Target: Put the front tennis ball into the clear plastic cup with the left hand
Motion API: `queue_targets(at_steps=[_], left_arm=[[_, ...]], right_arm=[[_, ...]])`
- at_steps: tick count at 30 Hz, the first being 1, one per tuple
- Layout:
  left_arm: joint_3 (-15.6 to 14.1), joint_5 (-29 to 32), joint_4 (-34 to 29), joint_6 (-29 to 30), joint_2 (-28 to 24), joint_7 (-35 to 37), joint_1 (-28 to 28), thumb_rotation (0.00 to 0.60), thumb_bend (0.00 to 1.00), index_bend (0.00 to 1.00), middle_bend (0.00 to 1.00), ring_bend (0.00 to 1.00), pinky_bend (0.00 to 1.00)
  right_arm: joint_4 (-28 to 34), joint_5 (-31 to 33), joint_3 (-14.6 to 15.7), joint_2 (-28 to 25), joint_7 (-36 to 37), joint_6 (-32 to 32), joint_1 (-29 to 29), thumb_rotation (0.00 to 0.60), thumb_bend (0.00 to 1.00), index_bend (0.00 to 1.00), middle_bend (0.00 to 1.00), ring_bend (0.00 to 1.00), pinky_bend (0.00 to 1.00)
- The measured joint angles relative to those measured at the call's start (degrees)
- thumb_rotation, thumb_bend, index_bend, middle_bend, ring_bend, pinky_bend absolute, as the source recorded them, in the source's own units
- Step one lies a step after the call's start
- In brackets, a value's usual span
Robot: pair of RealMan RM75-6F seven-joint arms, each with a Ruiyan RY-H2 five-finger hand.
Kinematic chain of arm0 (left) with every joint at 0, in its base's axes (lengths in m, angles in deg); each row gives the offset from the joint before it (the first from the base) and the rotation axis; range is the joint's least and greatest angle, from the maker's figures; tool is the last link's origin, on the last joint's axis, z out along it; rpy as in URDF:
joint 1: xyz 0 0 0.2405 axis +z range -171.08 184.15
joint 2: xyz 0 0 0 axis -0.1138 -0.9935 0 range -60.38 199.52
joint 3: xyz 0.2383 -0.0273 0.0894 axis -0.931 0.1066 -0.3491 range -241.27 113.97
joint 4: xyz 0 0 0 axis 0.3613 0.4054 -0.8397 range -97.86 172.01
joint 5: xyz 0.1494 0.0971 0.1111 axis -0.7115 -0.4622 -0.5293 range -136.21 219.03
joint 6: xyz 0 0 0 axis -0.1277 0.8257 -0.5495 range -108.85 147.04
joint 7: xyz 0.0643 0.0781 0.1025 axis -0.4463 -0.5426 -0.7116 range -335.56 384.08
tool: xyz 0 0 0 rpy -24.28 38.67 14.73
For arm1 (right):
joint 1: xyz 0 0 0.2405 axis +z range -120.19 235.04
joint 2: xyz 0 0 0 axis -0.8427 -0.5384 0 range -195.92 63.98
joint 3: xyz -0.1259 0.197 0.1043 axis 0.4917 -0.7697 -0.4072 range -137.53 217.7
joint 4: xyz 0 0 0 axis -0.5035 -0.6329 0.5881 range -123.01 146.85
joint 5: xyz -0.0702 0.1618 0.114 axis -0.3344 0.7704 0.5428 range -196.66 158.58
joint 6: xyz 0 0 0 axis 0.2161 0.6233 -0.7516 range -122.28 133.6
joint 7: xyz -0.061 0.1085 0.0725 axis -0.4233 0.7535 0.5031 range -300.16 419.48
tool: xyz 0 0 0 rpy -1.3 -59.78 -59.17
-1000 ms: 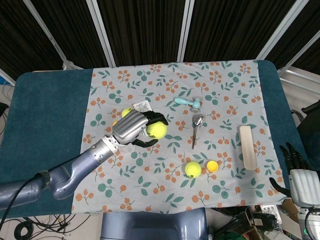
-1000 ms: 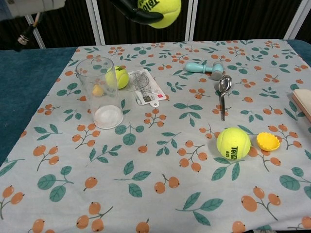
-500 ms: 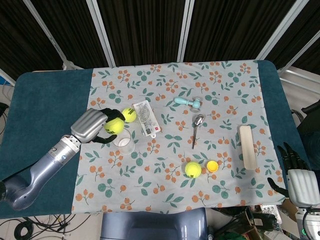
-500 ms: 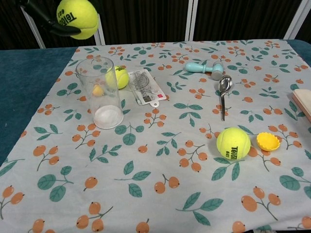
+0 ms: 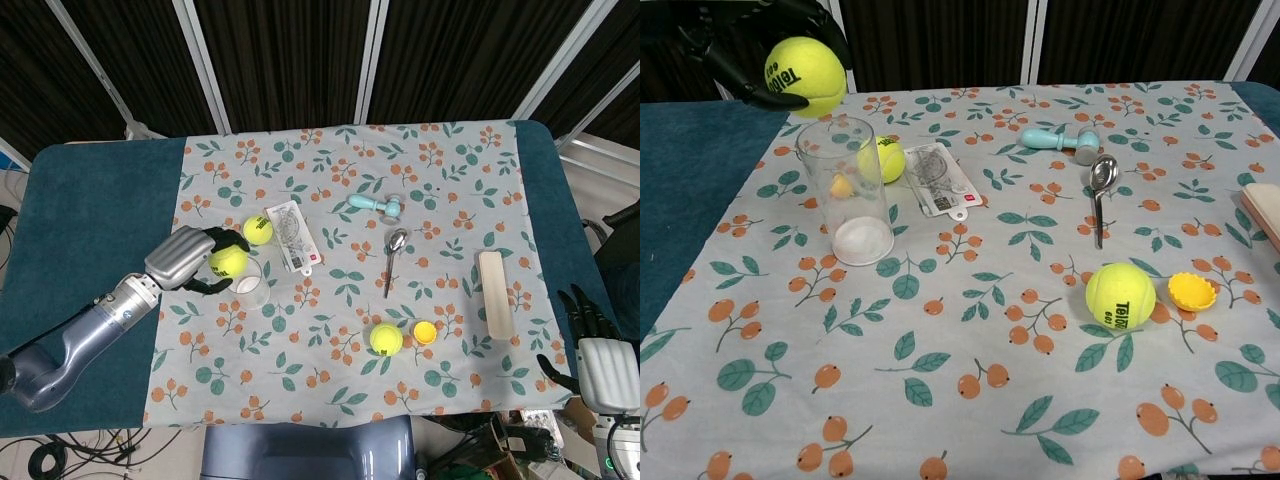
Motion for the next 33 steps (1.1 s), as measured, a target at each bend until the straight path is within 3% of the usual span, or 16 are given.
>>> queue_targets(at_steps=[4, 11, 14, 21, 27, 33], left_arm=[[-0.2, -0.2, 0.5, -0.8, 1.1, -0.3, -0.7, 0.600, 0.29, 0.34, 0.41, 0.33, 0.53], [-0.2, -0.4, -0.1, -1.9, 1.2, -0.6, -1.6, 0.600, 0.16, 0.25, 0.27, 0.16, 0.27], [-0.3, -0.2, -0.6, -3.3, 0.4, 0.4, -2.0, 0.600, 0.10, 0.22, 0.22, 0.11, 0.21], [-0.3, -0.2, -1.9, -4.6, -2.3, 2.8, -2.6, 0.600, 0.09, 0.20, 0.19, 0.05, 0.13], [0.7, 0.0, -2.3, -1.6, -2.8, 2.4, -2.0, 0.600, 0.09, 0.20, 0.19, 0.05, 0.11], [1.3, -0.9, -2.6, 4.5, -3.6, -6.0, 0.3, 0.600, 0.09, 0.17, 0.16, 0.04, 0.09]], right_arm=[[0.0, -0.2, 0.1, -0.1, 0.1, 0.1, -0.1, 0.600, 0.14, 0.01, 0.00, 0.11, 0.26], [0.0, -0.5, 0.1, 0.0, 0.5, 0.2, 0.0, 0.600, 0.14, 0.02, 0.00, 0.11, 0.26], [-0.1, -0.3, 0.1, 0.0, 0.5, 0.1, 0.0, 0.600, 0.14, 0.02, 0.00, 0.11, 0.26], [0.0, -0.1, 0.0, 0.0, 0.5, 0.0, 0.0, 0.600, 0.14, 0.02, 0.00, 0.11, 0.26], [0.0, -0.1, 0.0, 0.0, 0.4, -0.1, 0.0, 0.600, 0.14, 0.01, 0.00, 0.11, 0.26], [0.0, 0.0, -0.1, 0.0, 0.4, 0.0, 0.0, 0.600, 0.14, 0.02, 0.00, 0.11, 0.26]])
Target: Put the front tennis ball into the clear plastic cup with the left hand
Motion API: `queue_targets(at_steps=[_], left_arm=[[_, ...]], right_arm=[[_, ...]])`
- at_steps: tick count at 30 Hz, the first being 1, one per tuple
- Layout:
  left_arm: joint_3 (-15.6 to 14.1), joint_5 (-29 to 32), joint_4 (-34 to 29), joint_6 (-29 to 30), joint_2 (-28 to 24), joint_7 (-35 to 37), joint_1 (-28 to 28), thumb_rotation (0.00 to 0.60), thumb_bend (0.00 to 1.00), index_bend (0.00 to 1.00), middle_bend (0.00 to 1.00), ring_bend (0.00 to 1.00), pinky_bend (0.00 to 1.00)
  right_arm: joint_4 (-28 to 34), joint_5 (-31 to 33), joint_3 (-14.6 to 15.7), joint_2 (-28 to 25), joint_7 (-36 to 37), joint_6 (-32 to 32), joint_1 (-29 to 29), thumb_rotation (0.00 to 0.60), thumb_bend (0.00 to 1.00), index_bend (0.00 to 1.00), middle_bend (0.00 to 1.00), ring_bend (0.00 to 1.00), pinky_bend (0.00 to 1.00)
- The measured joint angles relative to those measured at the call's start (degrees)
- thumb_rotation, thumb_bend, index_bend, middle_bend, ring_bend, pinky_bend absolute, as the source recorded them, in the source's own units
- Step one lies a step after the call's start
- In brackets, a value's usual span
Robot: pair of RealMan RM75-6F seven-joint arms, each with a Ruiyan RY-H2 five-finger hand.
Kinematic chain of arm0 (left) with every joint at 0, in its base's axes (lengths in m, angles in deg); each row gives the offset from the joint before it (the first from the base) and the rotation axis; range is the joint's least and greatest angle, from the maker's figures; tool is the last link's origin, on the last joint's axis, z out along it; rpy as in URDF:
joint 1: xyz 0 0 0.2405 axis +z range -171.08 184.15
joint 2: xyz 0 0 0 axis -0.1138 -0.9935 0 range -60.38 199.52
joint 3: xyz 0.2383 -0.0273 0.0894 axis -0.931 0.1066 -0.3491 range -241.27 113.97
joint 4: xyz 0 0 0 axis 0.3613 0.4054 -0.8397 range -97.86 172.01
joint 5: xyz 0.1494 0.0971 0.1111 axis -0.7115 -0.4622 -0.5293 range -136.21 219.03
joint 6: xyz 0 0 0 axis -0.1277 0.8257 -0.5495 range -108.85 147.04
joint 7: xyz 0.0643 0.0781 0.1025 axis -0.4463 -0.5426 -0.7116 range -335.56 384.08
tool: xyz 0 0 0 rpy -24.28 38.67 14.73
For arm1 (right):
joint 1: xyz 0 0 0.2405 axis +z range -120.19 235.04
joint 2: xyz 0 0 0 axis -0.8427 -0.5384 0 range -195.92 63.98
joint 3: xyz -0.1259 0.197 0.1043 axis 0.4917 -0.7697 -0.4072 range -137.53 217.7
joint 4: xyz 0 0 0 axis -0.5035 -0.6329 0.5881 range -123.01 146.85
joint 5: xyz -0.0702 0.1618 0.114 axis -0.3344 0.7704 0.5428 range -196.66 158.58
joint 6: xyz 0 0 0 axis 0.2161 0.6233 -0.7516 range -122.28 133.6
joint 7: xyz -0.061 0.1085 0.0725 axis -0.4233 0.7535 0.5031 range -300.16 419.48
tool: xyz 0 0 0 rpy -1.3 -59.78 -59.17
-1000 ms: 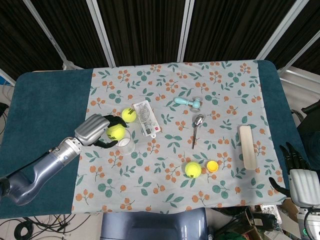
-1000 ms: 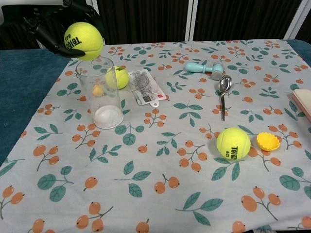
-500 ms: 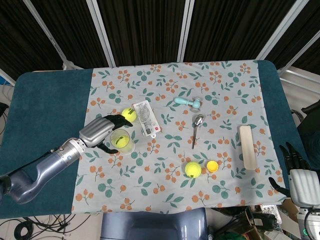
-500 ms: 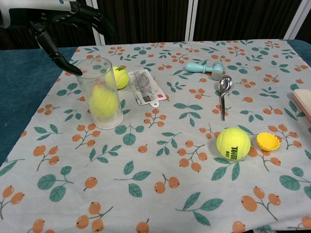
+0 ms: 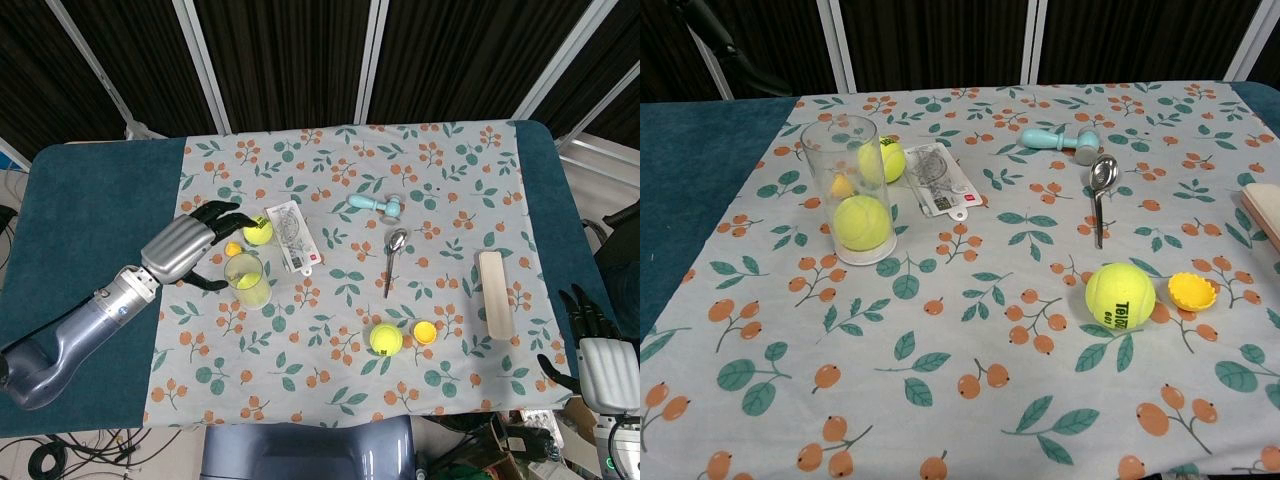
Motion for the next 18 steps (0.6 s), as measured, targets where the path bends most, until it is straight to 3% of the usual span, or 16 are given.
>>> queue_targets(at_steps=[6, 10, 14, 18], left_arm=[[-0.7, 1.7, -5.3, 9.0, -2.5, -16.9, 6.5, 0.600, 0.09, 0.14, 0.12, 0.01, 0.07], [-3.1, 4.2, -9.7, 19.7, -3.6, -26.7, 15.5, 0.600, 0.08, 0.12, 0.08, 0.00, 0.05], [-6.7, 6.0, -11.1, 29.1, -3.6, -30.4, 25.5, 0.600, 0.08, 0.11, 0.07, 0.00, 0.04], [-9.4, 7.5, -9.2, 33.0, -2.6, -27.6, 32.3, 0.600, 0.08, 0.10, 0.06, 0.00, 0.02]], right_arm=[[0.1, -0.3, 0.1, 0.0, -0.1, 0.0, 0.0, 0.600, 0.14, 0.02, 0.00, 0.11, 0.26], [0.1, -0.4, 0.2, -0.1, -0.1, 0.1, 0.0, 0.600, 0.14, 0.02, 0.00, 0.11, 0.26], [-0.1, -0.7, 0.2, -0.1, -0.1, 0.1, 0.1, 0.600, 0.14, 0.01, 0.00, 0.11, 0.26], [-0.3, -1.2, 0.3, -0.2, 0.1, 0.1, 0.2, 0.600, 0.13, 0.01, 0.00, 0.11, 0.25]])
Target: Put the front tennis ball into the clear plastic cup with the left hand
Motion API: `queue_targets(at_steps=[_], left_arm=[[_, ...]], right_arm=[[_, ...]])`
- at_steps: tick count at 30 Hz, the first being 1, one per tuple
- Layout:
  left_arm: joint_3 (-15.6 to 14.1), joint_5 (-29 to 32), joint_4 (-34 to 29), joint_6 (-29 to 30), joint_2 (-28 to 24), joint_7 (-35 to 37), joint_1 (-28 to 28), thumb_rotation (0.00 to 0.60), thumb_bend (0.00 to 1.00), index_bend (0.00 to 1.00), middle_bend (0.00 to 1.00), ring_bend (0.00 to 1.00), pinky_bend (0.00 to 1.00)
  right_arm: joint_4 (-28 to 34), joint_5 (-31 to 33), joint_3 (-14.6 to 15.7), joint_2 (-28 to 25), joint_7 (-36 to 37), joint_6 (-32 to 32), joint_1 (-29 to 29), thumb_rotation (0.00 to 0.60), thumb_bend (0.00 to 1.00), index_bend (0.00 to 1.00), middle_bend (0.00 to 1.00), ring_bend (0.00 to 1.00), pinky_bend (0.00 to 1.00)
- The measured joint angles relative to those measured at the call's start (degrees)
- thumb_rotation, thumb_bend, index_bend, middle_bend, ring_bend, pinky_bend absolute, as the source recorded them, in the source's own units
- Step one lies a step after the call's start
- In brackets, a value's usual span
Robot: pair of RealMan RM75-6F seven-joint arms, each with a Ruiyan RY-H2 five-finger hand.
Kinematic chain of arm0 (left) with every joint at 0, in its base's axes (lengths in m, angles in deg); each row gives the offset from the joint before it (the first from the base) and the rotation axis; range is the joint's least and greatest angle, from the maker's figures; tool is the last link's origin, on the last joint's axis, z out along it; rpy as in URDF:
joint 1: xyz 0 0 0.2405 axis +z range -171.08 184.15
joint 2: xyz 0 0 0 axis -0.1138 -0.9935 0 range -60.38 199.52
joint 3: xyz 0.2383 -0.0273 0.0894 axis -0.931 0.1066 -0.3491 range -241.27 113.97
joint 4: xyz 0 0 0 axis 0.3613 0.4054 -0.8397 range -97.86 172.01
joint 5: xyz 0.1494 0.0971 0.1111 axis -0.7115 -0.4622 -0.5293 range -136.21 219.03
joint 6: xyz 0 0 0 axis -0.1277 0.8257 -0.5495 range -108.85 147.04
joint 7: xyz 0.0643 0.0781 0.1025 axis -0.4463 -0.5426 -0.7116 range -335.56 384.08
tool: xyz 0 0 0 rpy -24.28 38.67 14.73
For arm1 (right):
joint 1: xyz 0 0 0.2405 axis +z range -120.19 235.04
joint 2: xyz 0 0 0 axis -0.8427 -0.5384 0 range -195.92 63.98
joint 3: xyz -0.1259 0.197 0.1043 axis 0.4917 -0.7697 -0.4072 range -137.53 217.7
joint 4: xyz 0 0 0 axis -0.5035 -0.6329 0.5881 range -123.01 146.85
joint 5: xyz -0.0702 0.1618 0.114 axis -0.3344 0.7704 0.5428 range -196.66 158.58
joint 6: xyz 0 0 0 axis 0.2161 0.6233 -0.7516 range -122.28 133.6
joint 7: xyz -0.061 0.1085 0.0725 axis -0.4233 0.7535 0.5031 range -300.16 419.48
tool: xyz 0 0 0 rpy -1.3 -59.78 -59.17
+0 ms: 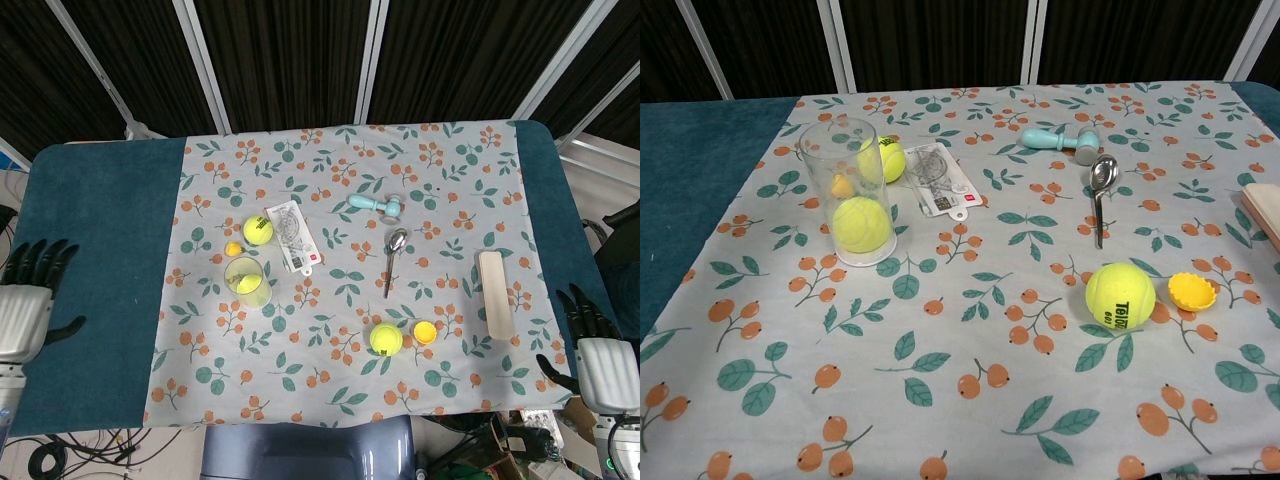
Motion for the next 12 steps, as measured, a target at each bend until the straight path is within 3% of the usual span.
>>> queue_targets(at_steps=[6, 12], left_arm=[[-1.4, 0.5, 7.6, 1.0, 2.5, 11.5, 3.6, 0.600, 0.08, 0.08, 0.05, 0.00, 0.00], [-0.3, -1.2, 15.2, 3.5, 4.9, 19.1, 5.7, 0.600, 0.08, 0.07, 0.04, 0.00, 0.00]], right_arm=[[-0.3, -0.8, 0.2, 0.0, -0.2, 0.2, 0.1, 0.600, 0.13, 0.01, 0.00, 0.11, 0.25], [-0.6, -0.7, 0.1, 0.0, 0.0, 0.1, 0.2, 0.600, 0.13, 0.01, 0.00, 0.11, 0.25]])
